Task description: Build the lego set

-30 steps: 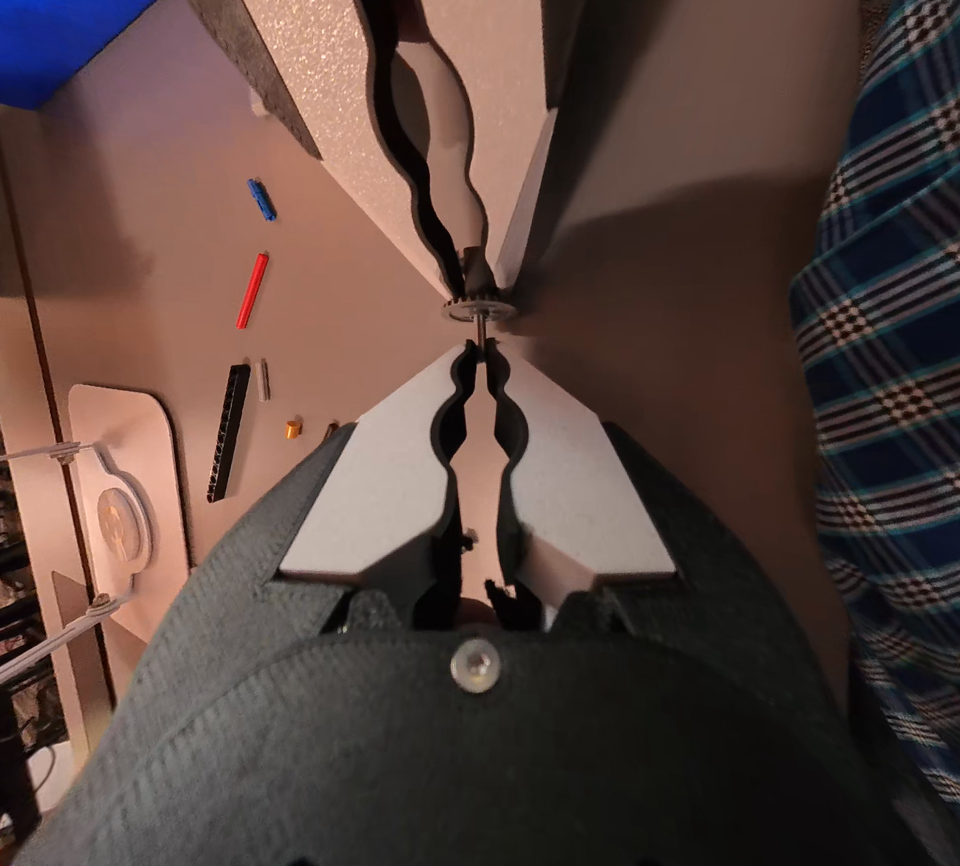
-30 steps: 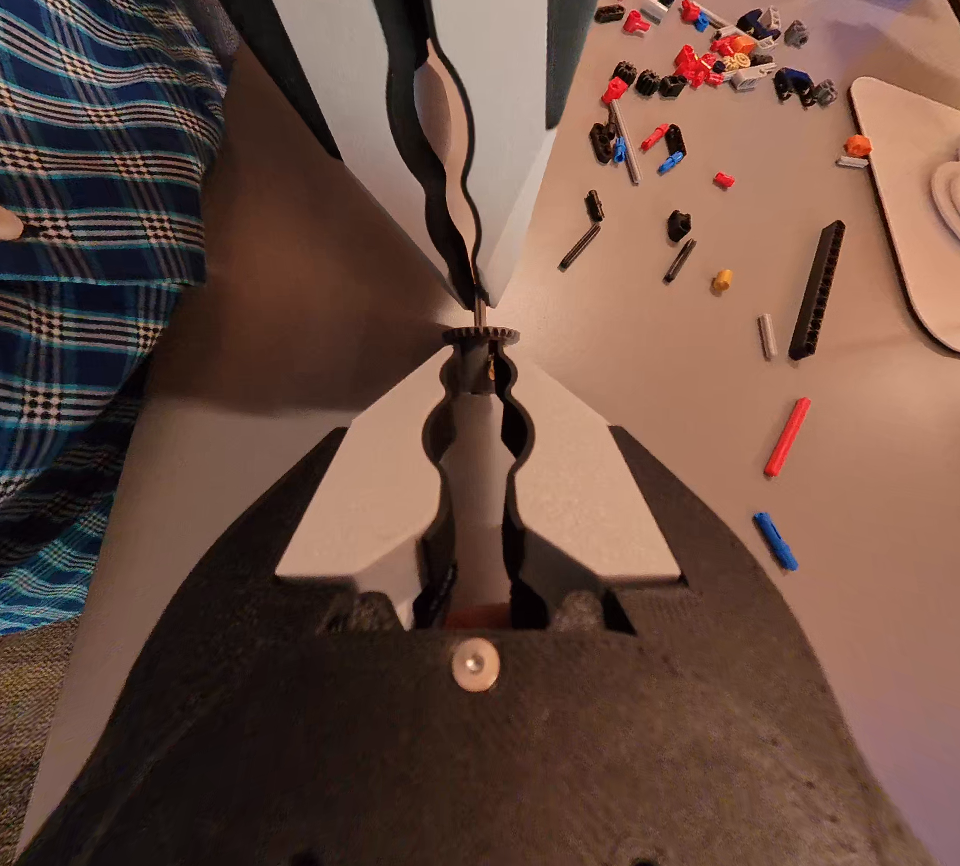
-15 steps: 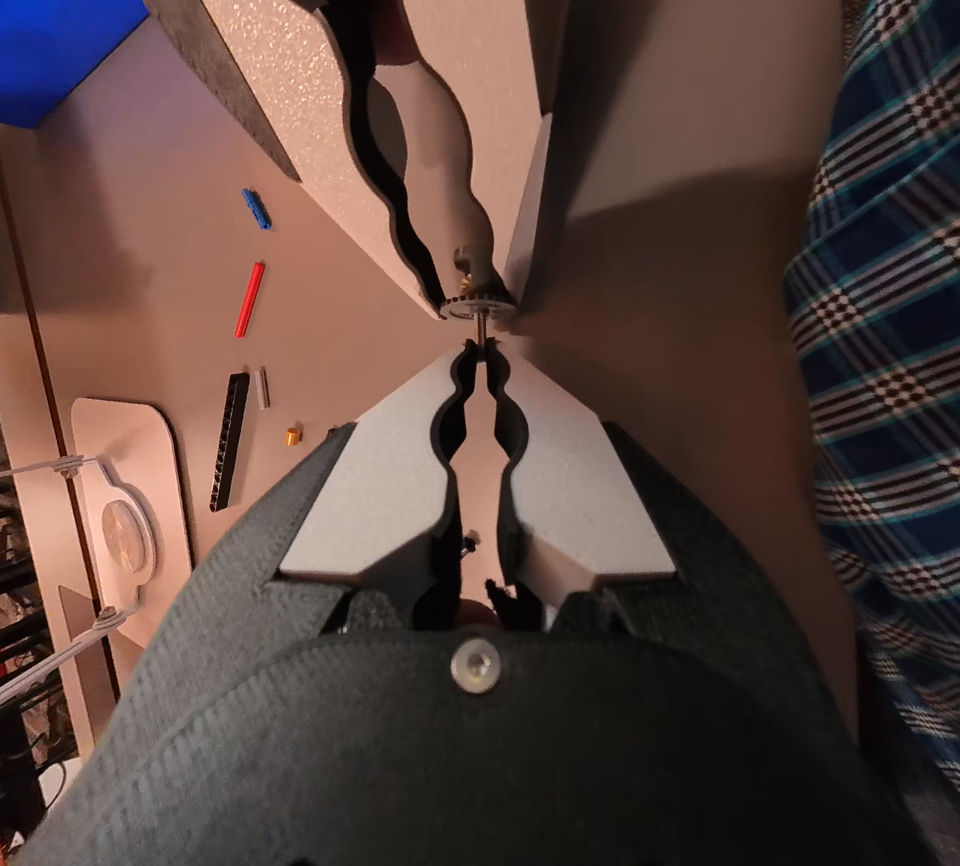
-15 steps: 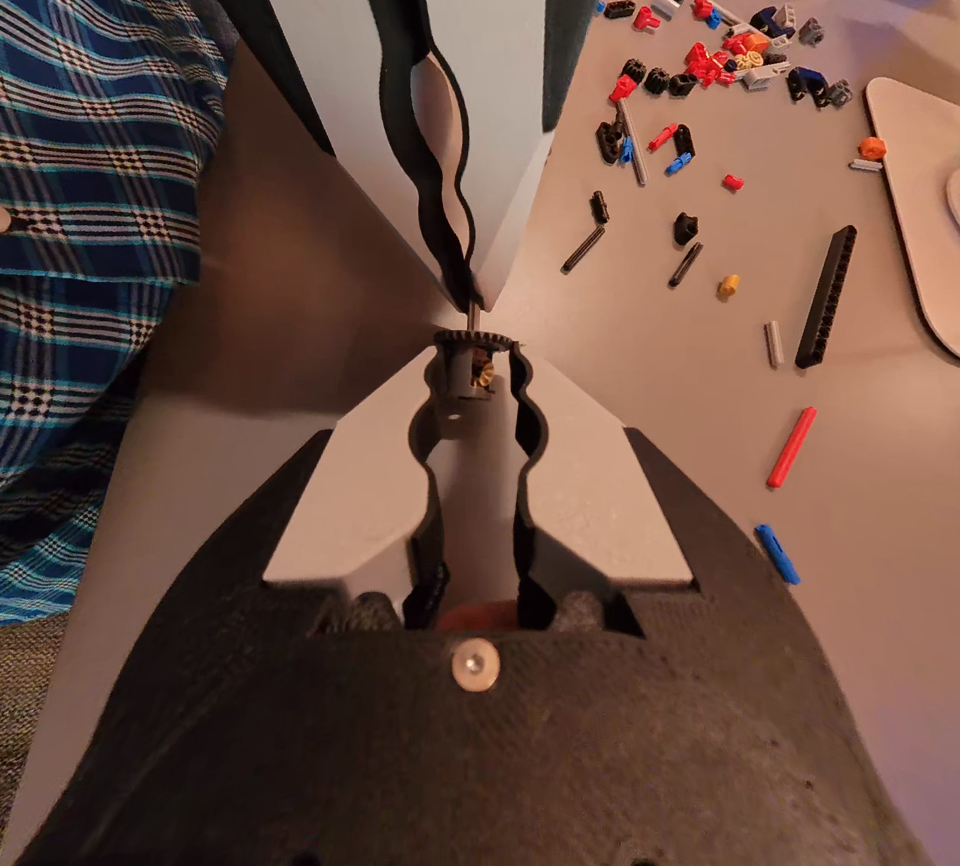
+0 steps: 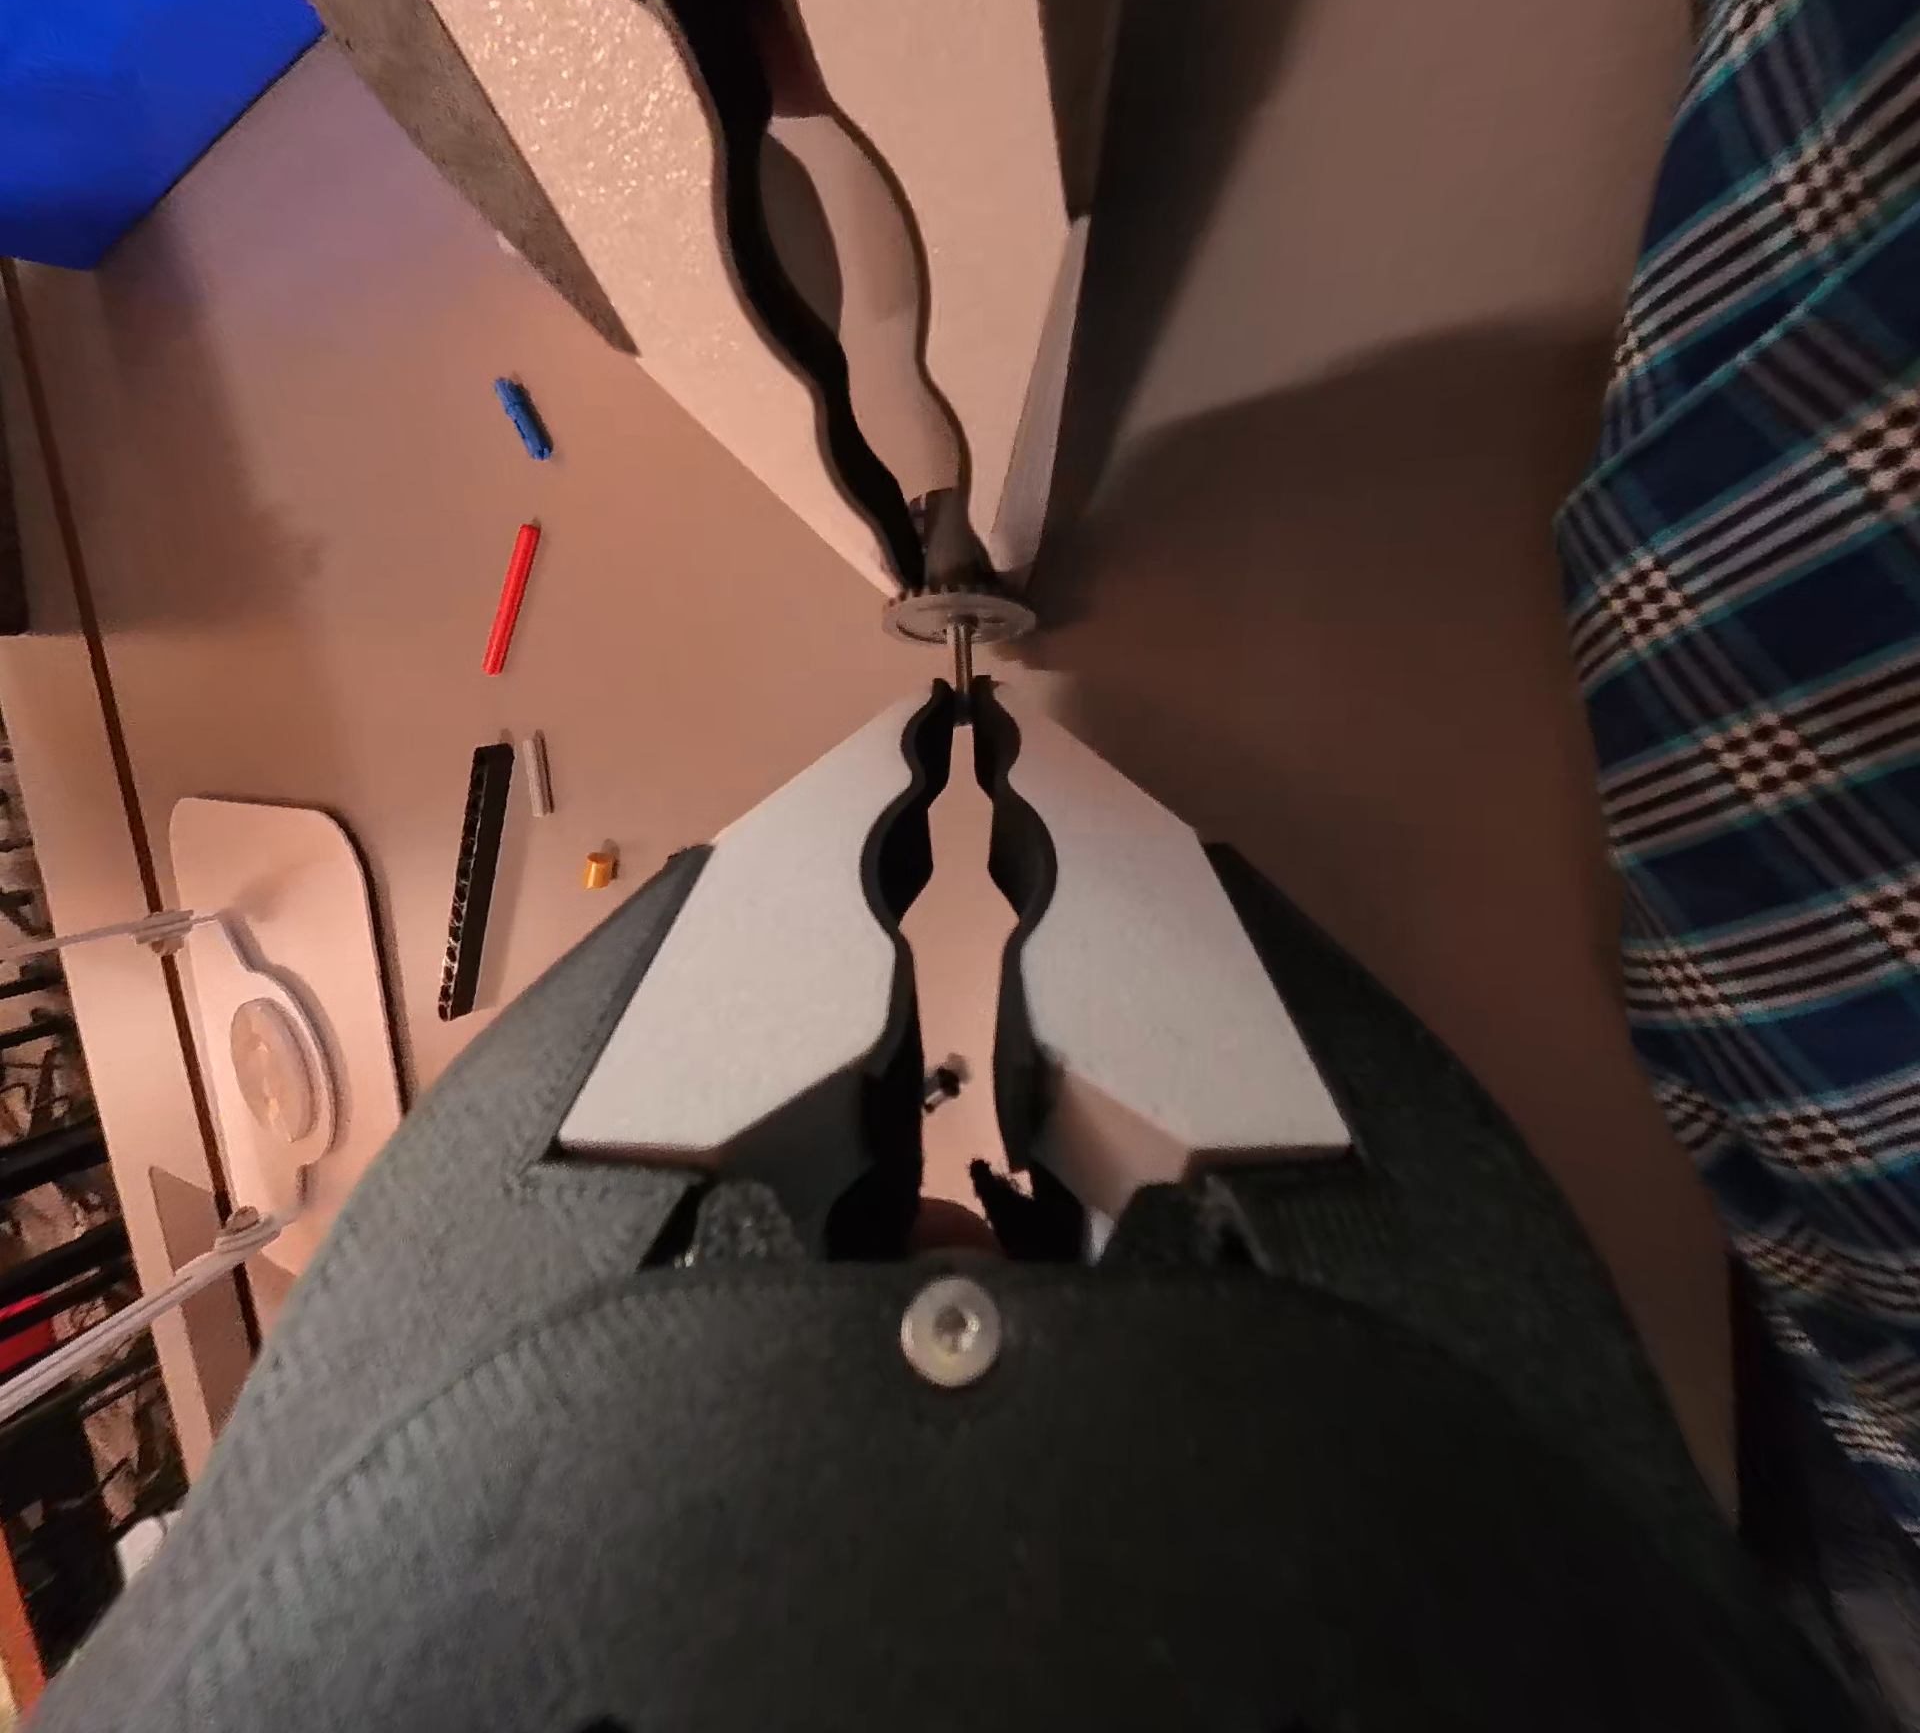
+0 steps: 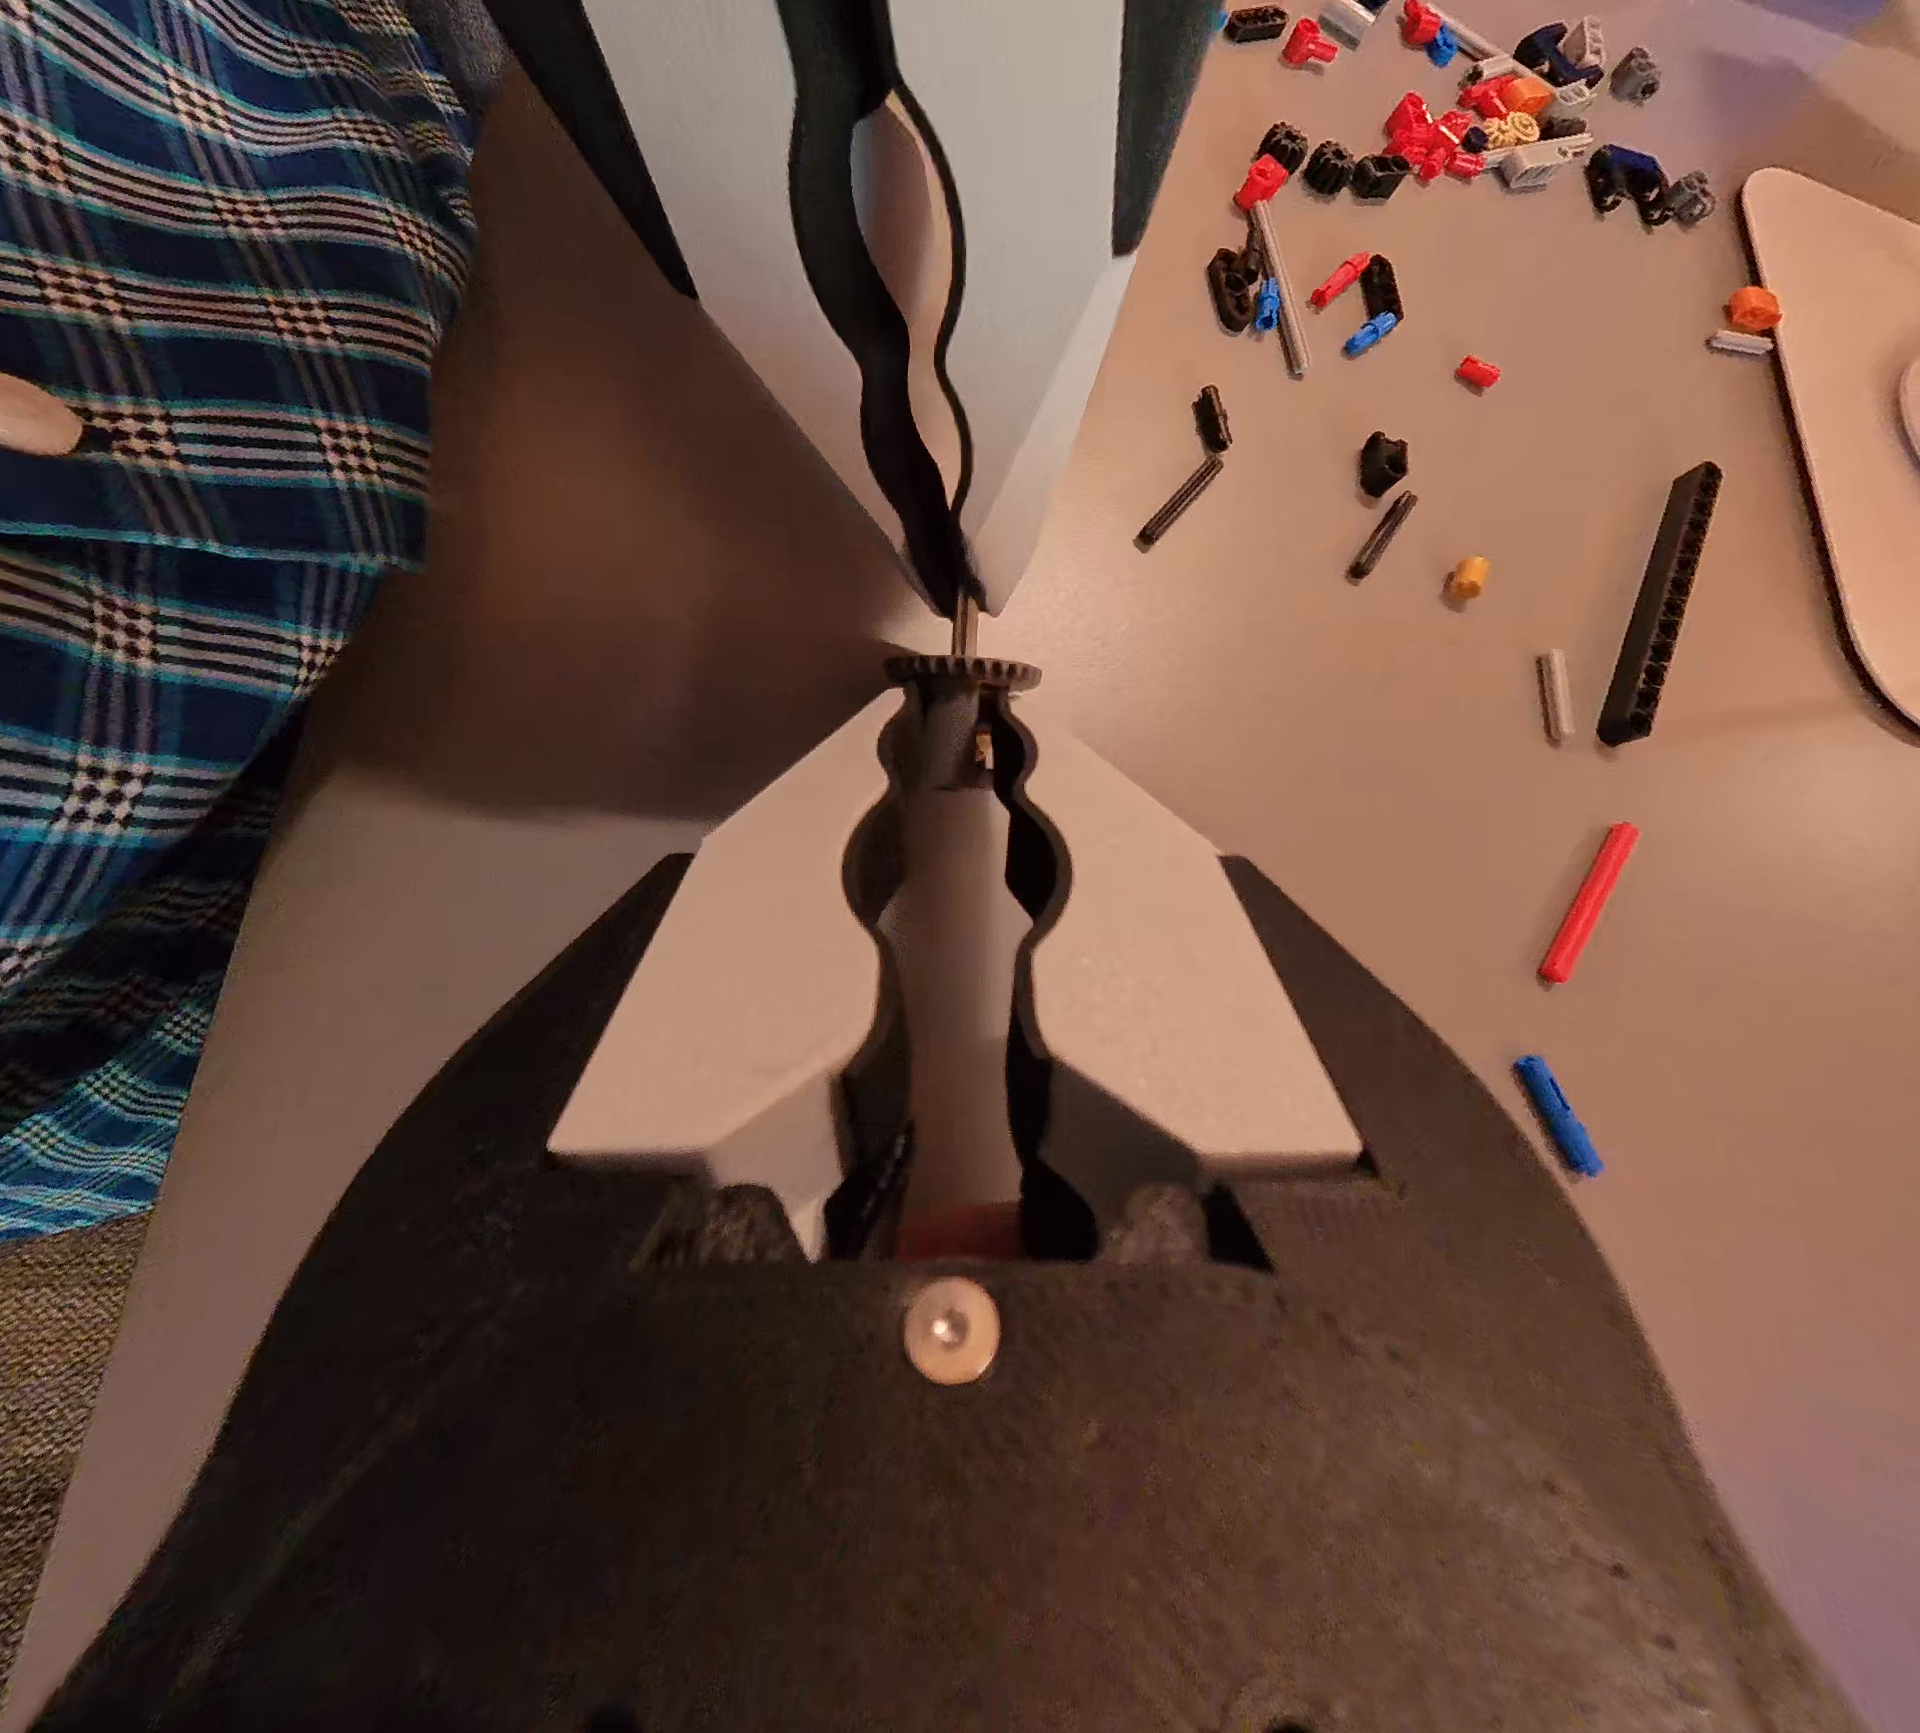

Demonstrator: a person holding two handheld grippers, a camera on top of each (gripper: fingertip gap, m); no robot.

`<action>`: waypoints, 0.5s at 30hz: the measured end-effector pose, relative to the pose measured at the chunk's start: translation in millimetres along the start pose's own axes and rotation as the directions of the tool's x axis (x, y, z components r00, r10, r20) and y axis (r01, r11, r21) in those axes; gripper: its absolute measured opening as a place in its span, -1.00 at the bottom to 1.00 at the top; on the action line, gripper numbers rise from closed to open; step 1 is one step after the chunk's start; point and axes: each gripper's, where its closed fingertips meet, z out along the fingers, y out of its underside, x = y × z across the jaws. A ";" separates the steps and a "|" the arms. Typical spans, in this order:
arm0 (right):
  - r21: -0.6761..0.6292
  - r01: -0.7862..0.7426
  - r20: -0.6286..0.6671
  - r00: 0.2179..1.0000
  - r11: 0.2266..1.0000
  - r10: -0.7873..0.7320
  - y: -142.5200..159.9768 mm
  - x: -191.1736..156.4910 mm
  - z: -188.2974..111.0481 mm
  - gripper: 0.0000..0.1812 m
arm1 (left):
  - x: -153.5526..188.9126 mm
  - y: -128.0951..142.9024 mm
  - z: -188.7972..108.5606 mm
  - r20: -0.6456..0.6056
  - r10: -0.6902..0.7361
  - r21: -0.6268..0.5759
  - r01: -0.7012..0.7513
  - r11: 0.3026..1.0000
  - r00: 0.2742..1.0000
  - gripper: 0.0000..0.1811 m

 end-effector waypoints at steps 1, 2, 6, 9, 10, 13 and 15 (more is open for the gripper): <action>-0.001 -0.007 0.004 1.000 1.000 0.007 0.0 0.2 0.4 -0.89 | 0.5 0.1 0.0 -0.005 0.002 -0.002 -0.002 1.000 1.000 -0.98; -0.003 -0.008 0.001 1.000 1.000 0.008 0.4 0.8 0.7 -0.87 | 0.6 0.0 0.2 -0.005 0.004 -0.002 -0.004 1.000 1.000 -0.98; 0.014 -0.022 -0.011 1.000 1.000 0.022 -1.1 2.8 -1.2 -0.70 | 0.0 1.1 0.8 -0.003 -0.011 0.004 0.011 1.000 1.000 -0.98; 0.021 -0.026 -0.017 1.000 0.999 0.026 -1.1 4.2 -2.5 -0.74 | 1.0 0.6 0.7 0.000 -0.016 0.014 0.016 1.000 1.000 -0.98; 0.025 -0.025 -0.018 1.000 0.999 0.025 -1.6 4.6 -2.5 -0.75 | 1.6 0.1 0.6 0.000 -0.016 0.019 0.016 1.000 1.000 -0.98; 0.002 -0.029 -0.018 0.999 1.000 0.029 1.7 5.6 -0.9 -0.67 | 2.8 -1.4 0.3 0.012 0.001 0.033 -0.001 0.999 1.000 -0.98; 0.001 -0.042 -0.013 0.999 0.999 0.042 2.5 5.7 -1.8 -0.65 | 4.0 -2.0 0.4 0.015 -0.004 0.042 0.003 0.999 1.000 -0.98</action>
